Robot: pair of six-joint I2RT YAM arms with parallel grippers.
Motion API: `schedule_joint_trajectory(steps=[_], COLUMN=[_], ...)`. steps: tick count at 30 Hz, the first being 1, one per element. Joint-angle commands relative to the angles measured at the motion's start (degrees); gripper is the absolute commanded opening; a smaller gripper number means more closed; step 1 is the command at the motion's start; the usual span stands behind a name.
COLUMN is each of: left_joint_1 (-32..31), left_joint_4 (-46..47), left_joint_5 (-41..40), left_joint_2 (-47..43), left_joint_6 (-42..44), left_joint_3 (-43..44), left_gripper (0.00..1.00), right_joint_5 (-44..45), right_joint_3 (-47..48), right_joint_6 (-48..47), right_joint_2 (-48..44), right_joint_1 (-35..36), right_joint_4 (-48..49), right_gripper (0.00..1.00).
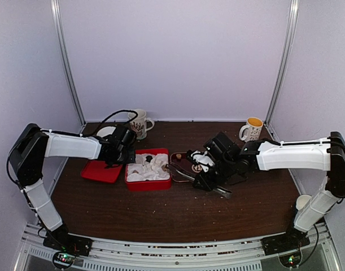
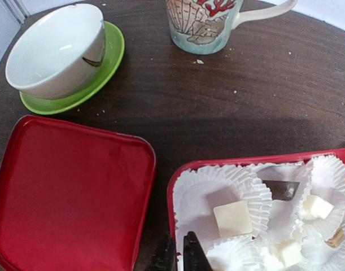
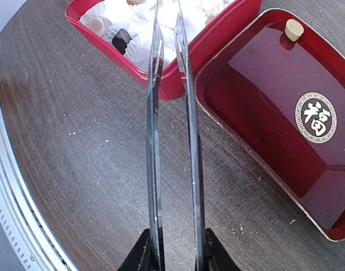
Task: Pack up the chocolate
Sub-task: Pick up the packing box from the center of the board.
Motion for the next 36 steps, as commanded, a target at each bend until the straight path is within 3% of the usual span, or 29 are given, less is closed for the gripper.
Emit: schedule_joint_trajectory(steps=[1,3,20,36], left_joint_1=[-1.35,-1.72,-4.68,-4.94], left_joint_4=[0.78,1.96,5.33,8.97], left_joint_5=[-5.31,-5.88,-11.54,-10.80], left_joint_2=[-3.08,-3.82,-9.18,-9.48], left_joint_6=[1.78,2.17,6.07,4.86], left_joint_3=[0.61,-0.16,-2.71,-5.81], left_gripper=[0.04,0.00,0.00,0.00], right_joint_5=[-0.58,-0.59,-1.89,-3.12], right_joint_3=[1.56,1.56,2.54,4.35], right_joint_6=[0.51,0.47,0.94,1.70], right_joint_2=[-0.08,-0.31,-0.53,-0.24], right_joint_1=[0.15,0.10,0.16,0.17], right_joint_4=[-0.79,-1.12,-3.16,-5.66], right_gripper=[0.27,0.27,0.27,0.27])
